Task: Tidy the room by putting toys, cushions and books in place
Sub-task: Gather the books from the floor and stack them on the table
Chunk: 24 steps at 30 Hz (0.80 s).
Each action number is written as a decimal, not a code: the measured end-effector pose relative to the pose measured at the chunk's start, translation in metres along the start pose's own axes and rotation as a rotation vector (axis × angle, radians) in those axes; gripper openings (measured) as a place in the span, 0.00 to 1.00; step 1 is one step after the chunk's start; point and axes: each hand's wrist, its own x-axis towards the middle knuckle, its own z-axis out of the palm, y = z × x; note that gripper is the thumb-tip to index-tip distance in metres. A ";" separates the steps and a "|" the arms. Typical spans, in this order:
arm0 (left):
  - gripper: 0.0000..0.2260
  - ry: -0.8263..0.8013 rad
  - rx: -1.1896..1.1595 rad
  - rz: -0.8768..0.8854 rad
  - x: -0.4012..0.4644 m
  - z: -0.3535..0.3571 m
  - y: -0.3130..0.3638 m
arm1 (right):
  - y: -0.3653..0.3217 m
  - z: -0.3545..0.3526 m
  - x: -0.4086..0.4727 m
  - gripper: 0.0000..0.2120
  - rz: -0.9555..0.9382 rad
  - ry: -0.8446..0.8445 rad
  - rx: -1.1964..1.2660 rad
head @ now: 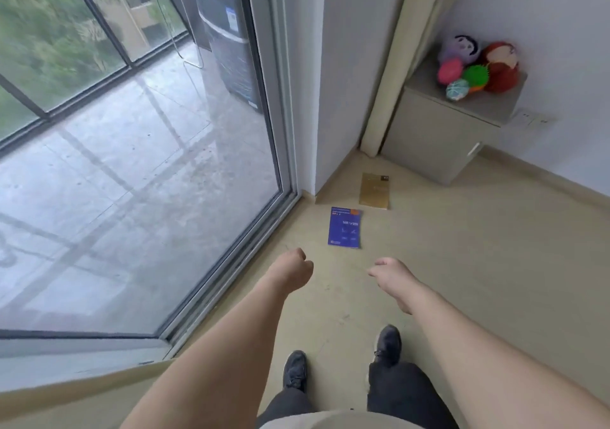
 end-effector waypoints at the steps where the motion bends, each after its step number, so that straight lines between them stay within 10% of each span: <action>1: 0.16 0.001 0.015 -0.001 0.014 0.002 0.016 | 0.000 -0.015 0.014 0.21 0.010 -0.009 0.002; 7: 0.17 -0.001 0.033 -0.037 0.084 0.003 0.113 | -0.019 -0.118 0.104 0.01 0.037 -0.007 -0.019; 24: 0.17 0.011 -0.119 -0.270 0.313 -0.053 0.226 | -0.185 -0.197 0.347 0.03 0.156 -0.074 0.023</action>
